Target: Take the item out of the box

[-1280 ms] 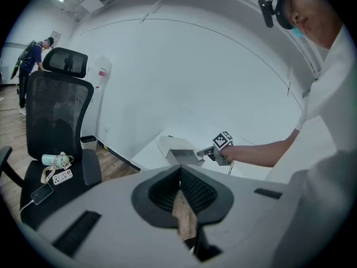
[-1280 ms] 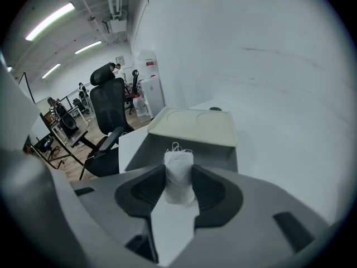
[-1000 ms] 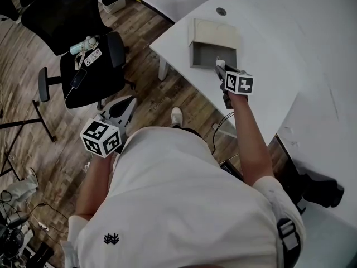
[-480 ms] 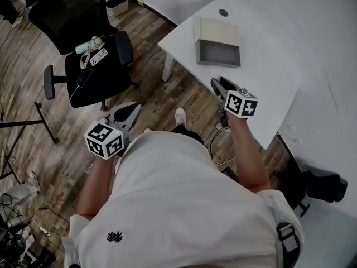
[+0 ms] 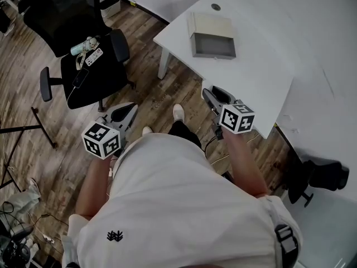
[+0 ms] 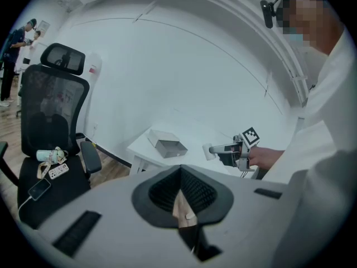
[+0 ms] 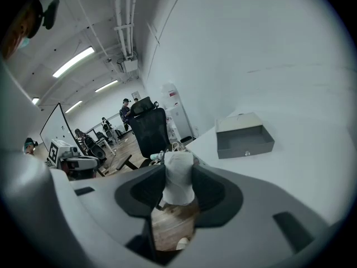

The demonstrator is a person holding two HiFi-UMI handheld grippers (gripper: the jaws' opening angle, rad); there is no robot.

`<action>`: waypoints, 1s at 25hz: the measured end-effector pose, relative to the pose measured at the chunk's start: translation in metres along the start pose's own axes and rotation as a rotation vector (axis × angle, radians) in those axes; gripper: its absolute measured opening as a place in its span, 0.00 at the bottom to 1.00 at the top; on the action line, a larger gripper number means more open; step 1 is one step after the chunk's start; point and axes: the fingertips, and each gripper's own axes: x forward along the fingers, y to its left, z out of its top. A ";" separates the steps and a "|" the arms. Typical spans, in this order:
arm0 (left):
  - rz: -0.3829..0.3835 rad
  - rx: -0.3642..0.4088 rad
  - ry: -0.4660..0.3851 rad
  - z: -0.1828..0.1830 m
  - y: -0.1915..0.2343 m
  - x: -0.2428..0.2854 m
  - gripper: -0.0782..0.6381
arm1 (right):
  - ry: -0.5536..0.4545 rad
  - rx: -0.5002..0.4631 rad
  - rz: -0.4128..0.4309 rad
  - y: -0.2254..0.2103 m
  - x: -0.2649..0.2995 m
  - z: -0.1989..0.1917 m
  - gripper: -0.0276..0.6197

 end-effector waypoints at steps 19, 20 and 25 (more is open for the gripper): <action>-0.026 0.011 0.007 -0.007 -0.003 -0.011 0.12 | -0.005 -0.031 0.015 0.035 -0.019 -0.013 0.28; -0.027 0.012 0.008 -0.008 -0.003 -0.011 0.12 | -0.006 -0.033 0.016 0.036 -0.019 -0.013 0.28; -0.039 0.017 0.010 -0.008 -0.005 -0.010 0.12 | -0.006 -0.034 0.013 0.038 -0.020 -0.015 0.28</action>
